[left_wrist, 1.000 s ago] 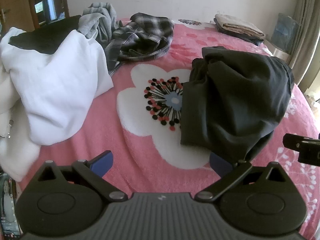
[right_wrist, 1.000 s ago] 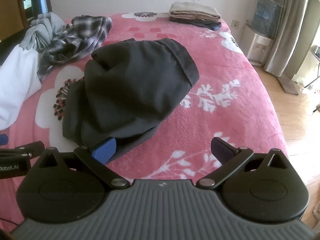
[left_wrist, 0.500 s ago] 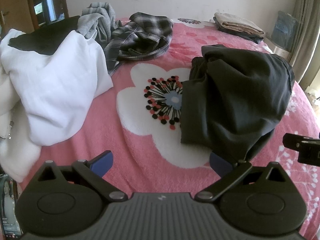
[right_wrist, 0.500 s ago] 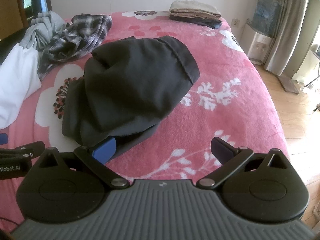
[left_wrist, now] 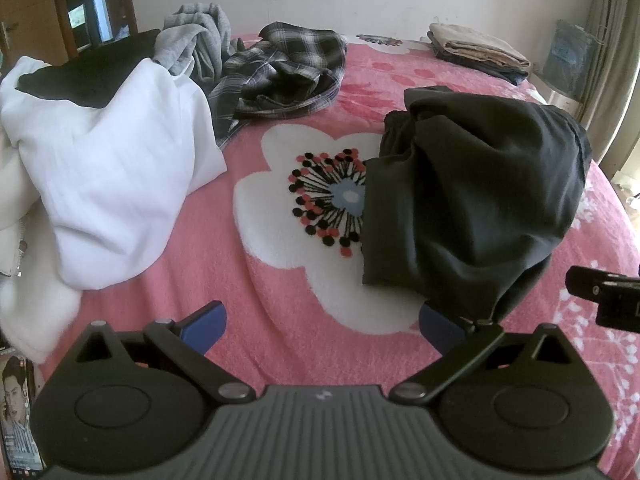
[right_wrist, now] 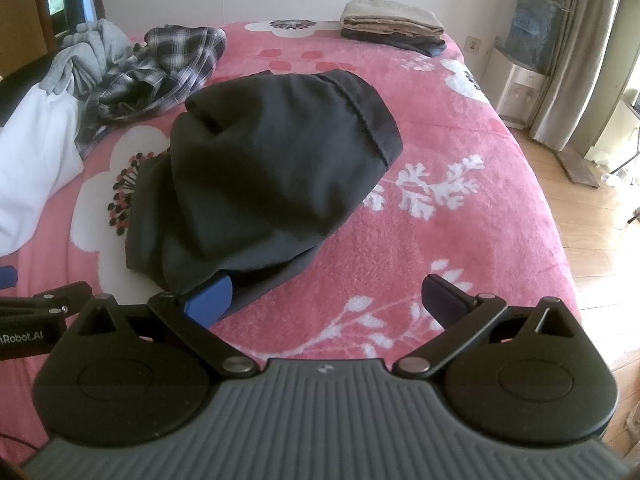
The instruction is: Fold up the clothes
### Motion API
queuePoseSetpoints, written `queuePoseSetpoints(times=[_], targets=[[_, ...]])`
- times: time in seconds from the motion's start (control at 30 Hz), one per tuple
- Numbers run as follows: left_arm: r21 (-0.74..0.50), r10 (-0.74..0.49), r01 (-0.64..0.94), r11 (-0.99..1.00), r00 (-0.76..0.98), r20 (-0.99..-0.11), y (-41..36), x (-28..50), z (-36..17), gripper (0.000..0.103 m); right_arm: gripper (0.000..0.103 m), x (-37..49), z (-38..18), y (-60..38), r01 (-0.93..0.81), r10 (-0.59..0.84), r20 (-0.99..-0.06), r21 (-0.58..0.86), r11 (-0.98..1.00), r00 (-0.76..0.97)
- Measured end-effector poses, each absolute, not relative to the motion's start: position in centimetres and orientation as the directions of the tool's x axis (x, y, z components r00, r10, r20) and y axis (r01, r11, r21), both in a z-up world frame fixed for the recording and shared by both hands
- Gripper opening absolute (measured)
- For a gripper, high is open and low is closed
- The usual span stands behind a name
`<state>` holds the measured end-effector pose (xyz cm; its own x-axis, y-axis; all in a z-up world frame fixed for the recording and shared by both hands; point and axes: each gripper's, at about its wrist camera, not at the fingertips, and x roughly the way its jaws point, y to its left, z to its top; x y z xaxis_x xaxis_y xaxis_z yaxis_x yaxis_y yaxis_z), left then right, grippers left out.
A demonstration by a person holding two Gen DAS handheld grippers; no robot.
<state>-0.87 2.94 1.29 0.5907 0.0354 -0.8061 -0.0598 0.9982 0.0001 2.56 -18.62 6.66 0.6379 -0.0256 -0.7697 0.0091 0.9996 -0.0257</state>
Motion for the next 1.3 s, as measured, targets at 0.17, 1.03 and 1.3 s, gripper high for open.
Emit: queuePoseSetpoints(times=[0.17,1.03,1.3], targets=[[0.000,0.035,-0.058,0.998,0.590,-0.806,2.9,-0.9,1.3,0.103,0.102,2.6,6.6,-18.6,0.010,-0.025,-0.771,-0.025,1.000,0.636],[-0.045,0.001,-0.060,0.997,0.610,-0.792,3.1,0.4,-0.1,0.103,0.102,2.7,5.6,-20.0,-0.001,-0.002,-0.756,-0.003,1.000,0.655],[-0.127,-0.079,-0.024,0.992,0.666,-0.742,4.3,3.4,-0.2,0.103,0.102,3.3,8.6,-23.2,-0.101,0.114,-0.473,0.054,0.993,0.874]])
